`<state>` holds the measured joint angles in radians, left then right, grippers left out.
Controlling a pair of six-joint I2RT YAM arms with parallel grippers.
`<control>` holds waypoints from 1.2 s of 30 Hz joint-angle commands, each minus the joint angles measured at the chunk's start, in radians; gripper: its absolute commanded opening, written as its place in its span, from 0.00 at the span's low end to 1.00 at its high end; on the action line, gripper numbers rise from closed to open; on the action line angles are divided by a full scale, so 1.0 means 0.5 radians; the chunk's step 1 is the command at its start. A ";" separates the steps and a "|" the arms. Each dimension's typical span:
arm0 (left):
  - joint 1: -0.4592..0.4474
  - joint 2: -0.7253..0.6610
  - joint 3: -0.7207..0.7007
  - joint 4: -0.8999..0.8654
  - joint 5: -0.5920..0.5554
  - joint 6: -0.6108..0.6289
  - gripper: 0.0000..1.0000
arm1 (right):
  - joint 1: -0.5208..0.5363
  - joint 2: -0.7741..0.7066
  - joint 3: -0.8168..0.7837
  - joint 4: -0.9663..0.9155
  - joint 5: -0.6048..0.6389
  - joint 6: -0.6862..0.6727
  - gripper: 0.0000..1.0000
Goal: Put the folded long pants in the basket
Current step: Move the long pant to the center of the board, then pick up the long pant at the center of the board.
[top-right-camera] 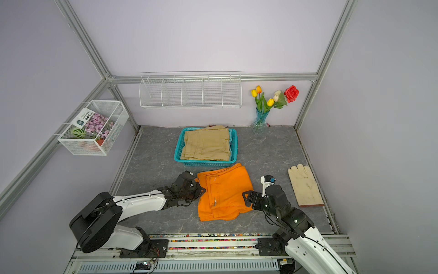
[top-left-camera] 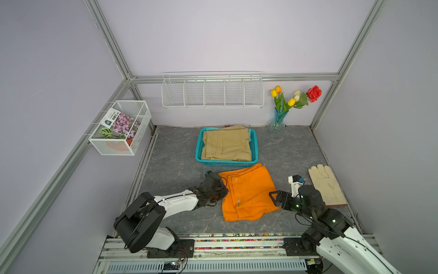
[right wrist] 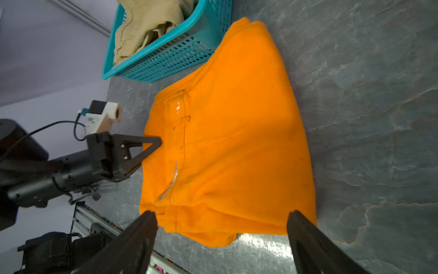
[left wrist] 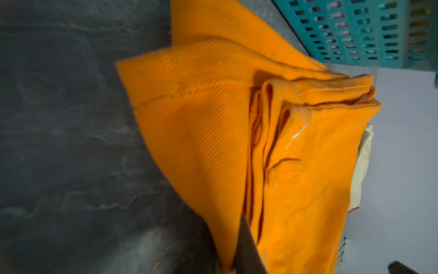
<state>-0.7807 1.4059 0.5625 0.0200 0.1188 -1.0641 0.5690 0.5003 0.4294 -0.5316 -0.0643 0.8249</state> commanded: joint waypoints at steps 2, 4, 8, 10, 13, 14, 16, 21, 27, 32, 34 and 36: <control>0.009 -0.136 -0.023 -0.232 -0.080 0.128 0.00 | 0.006 0.151 -0.330 0.645 0.027 0.233 0.94; 0.009 -0.163 -0.023 -0.284 -0.079 0.151 0.00 | 0.001 0.337 -0.292 0.642 0.322 0.174 0.98; 0.009 -0.217 -0.055 -0.320 -0.102 0.172 0.00 | -0.045 0.786 -0.110 0.674 0.416 0.043 0.98; 0.009 -0.238 -0.063 -0.331 -0.107 0.178 0.00 | -0.070 1.041 -0.030 0.763 0.303 0.006 0.98; 0.009 -0.263 -0.059 -0.351 -0.114 0.186 0.00 | -0.088 1.318 0.035 0.958 0.146 -0.048 0.98; 0.009 -0.277 -0.054 -0.367 -0.116 0.185 0.00 | -0.097 1.384 0.049 1.013 0.114 -0.060 0.98; 0.009 -0.306 -0.045 -0.400 -0.118 0.189 0.00 | -0.124 1.531 0.097 1.080 0.030 -0.067 0.96; 0.009 -0.391 -0.047 -0.467 -0.159 0.191 0.00 | -0.150 1.654 0.151 1.142 -0.210 -0.097 0.78; 0.009 -0.430 -0.059 -0.479 -0.164 0.214 0.00 | -0.145 1.560 0.141 1.097 -0.264 -0.107 0.07; 0.009 -0.441 0.014 -0.549 -0.130 0.231 0.00 | -0.117 1.350 0.108 1.024 -0.314 -0.094 0.00; 0.009 -0.473 0.063 -0.608 -0.121 0.237 0.00 | -0.101 1.204 0.104 0.959 -0.332 -0.109 0.00; 0.009 -0.529 0.129 -0.701 -0.121 0.238 0.00 | -0.096 1.069 0.120 0.905 -0.386 -0.119 0.00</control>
<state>-0.7807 1.1912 0.5549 -0.2821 0.0563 -0.9657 0.5167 1.1187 0.4862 -0.0513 -0.2203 0.7837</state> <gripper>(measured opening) 0.101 0.118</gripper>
